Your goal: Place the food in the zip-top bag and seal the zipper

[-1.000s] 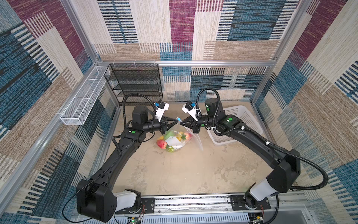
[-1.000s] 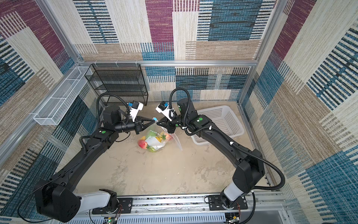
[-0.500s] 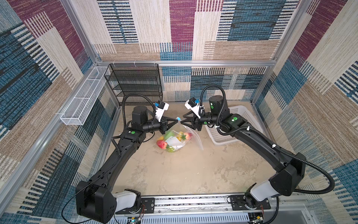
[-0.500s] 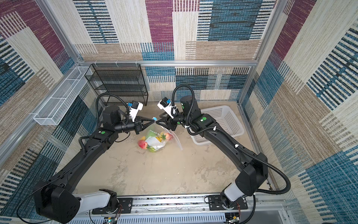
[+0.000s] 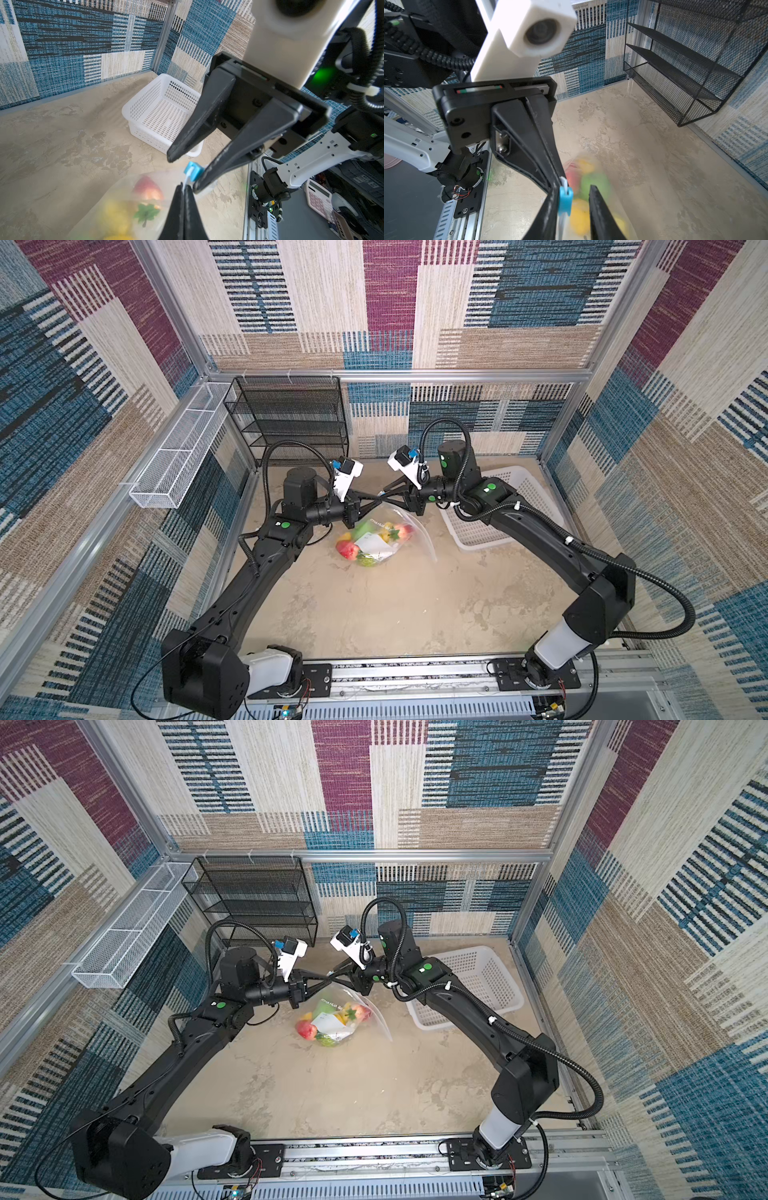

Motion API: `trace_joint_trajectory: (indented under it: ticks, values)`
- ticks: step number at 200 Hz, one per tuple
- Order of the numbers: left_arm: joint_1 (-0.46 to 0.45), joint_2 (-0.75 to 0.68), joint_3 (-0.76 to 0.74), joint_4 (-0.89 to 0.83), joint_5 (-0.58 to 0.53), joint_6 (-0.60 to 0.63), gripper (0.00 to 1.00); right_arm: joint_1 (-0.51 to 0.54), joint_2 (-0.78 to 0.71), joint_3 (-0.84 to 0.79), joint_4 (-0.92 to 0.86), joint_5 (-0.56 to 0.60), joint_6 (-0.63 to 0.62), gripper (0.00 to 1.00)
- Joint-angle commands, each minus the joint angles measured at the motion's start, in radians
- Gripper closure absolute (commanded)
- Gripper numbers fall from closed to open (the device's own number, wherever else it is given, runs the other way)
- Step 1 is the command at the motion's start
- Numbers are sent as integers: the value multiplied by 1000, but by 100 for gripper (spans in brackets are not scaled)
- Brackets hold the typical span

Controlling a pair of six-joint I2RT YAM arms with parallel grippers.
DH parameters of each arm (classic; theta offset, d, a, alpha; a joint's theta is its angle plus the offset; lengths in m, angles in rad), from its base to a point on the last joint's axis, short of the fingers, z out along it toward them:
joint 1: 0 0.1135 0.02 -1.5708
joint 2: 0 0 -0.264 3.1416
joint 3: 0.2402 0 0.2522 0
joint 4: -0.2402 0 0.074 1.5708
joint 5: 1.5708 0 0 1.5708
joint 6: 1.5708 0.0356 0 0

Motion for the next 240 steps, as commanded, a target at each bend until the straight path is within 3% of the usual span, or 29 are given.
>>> trace_joint_trajectory:
  ticks: [1,39,73,159,240]
  values:
    - [0,-3,-1,10,-5,9,100,0,-5,3,8,-16,9,82]
    - [-1,-1,-3,11,-22,5,100,0,-12,-9,13,-30,11,91]
    - [-1,-13,-22,32,-67,-5,100,1,-21,-48,15,-45,28,93]
    - [-1,-24,-40,59,-94,-25,100,0,-72,-201,61,-48,84,93]
    - [13,-46,-41,50,-140,-23,100,0,-114,-281,44,53,87,92]
